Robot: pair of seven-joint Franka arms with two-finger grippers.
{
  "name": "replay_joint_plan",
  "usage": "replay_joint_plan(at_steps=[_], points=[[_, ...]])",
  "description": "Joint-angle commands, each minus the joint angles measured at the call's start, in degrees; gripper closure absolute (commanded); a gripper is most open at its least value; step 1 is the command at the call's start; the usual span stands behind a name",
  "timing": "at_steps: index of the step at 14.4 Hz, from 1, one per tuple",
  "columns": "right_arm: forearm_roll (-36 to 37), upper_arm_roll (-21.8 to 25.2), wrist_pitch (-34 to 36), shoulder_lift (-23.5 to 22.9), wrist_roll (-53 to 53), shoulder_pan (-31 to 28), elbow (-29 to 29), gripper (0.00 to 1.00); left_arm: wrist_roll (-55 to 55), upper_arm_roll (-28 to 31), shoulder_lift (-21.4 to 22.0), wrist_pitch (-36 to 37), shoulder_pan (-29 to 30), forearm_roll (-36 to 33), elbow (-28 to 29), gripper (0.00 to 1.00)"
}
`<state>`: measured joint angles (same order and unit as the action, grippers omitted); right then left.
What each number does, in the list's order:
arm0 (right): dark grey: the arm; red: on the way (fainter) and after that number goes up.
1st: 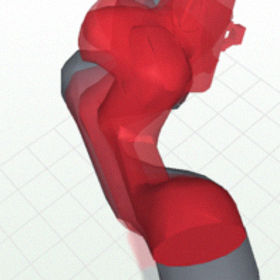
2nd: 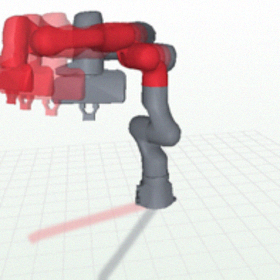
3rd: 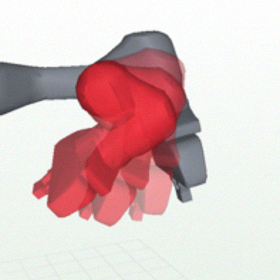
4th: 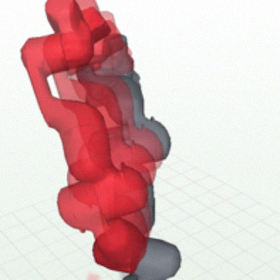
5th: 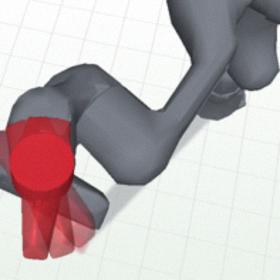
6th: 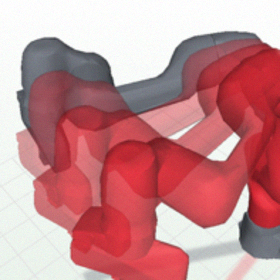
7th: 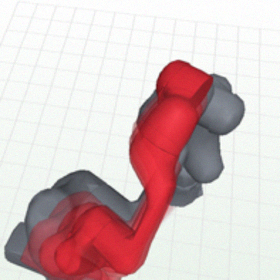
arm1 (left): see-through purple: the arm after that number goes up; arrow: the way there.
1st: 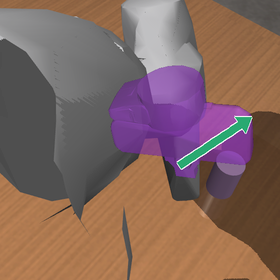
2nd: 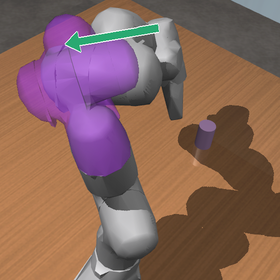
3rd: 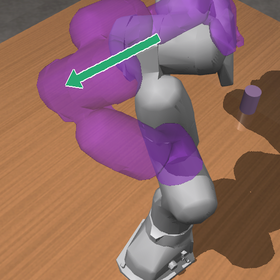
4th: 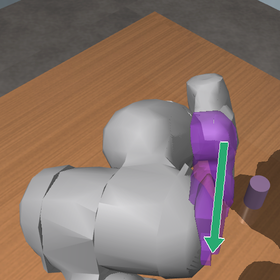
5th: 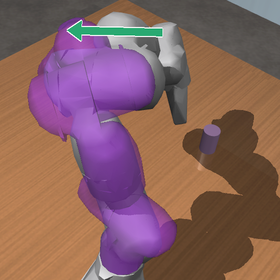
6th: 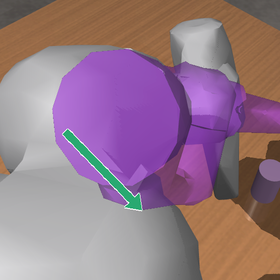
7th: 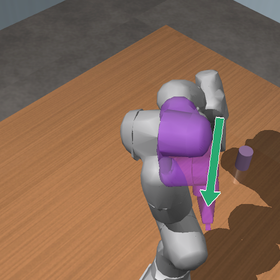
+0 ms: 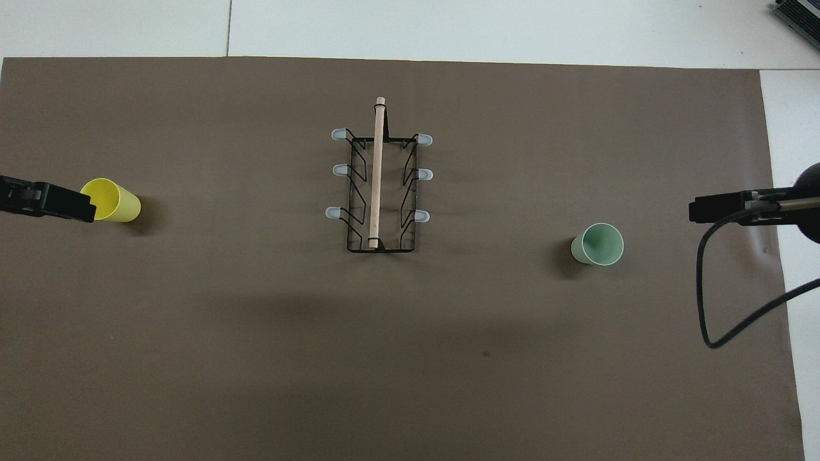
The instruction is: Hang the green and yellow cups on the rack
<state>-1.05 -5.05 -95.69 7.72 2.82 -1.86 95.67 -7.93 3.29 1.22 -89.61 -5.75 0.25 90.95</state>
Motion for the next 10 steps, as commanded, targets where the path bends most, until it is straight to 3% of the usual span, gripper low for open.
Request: replay_joint_plan(at_steps=[1,10], points=[[-1.0,-0.3,-2.3,0.3,-0.2,0.4,2.3,0.0,0.7,0.5,0.9,1.4,-0.1,0.5,0.2,0.0],[0.3,-0.3,-6.4,-8.0,0.0,3.5,2.7,0.0,3.0,0.5,1.7,0.9,3.2,2.7,3.1,0.0]])
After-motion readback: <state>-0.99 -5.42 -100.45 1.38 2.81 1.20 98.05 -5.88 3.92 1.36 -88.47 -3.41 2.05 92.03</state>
